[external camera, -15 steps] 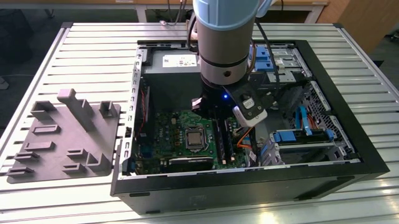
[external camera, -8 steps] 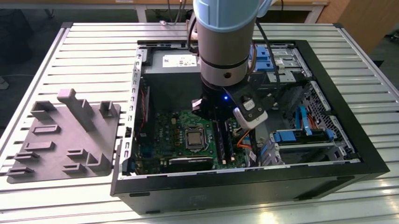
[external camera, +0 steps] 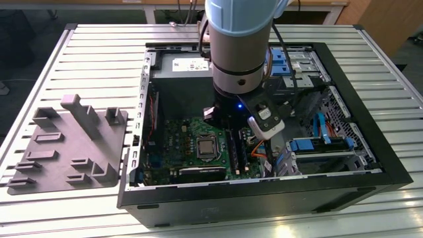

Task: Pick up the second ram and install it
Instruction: 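Press down the second ram until it locks into place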

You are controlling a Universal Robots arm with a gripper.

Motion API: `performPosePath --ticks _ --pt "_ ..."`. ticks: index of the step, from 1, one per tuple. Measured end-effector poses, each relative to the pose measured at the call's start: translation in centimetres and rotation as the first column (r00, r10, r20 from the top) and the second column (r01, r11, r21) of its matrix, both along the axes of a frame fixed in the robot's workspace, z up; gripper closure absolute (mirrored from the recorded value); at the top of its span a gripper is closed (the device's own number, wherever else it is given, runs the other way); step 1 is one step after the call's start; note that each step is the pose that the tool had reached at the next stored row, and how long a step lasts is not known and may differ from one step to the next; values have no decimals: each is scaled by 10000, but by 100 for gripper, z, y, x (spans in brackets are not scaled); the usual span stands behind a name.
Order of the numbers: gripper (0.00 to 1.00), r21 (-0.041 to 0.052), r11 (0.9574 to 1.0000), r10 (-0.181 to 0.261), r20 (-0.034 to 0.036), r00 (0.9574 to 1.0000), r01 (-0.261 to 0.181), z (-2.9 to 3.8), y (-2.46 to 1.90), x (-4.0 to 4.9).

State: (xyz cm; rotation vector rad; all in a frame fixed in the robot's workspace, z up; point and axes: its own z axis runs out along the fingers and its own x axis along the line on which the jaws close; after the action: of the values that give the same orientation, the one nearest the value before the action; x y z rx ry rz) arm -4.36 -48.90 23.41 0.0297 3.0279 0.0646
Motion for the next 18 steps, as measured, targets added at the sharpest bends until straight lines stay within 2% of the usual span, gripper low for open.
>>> performPosePath --ticks 9,18 --pt "89 0 10000 0 0 10000 0 0 -51 0" --pt "89 0 10000 0 0 10000 0 0 -126 0"
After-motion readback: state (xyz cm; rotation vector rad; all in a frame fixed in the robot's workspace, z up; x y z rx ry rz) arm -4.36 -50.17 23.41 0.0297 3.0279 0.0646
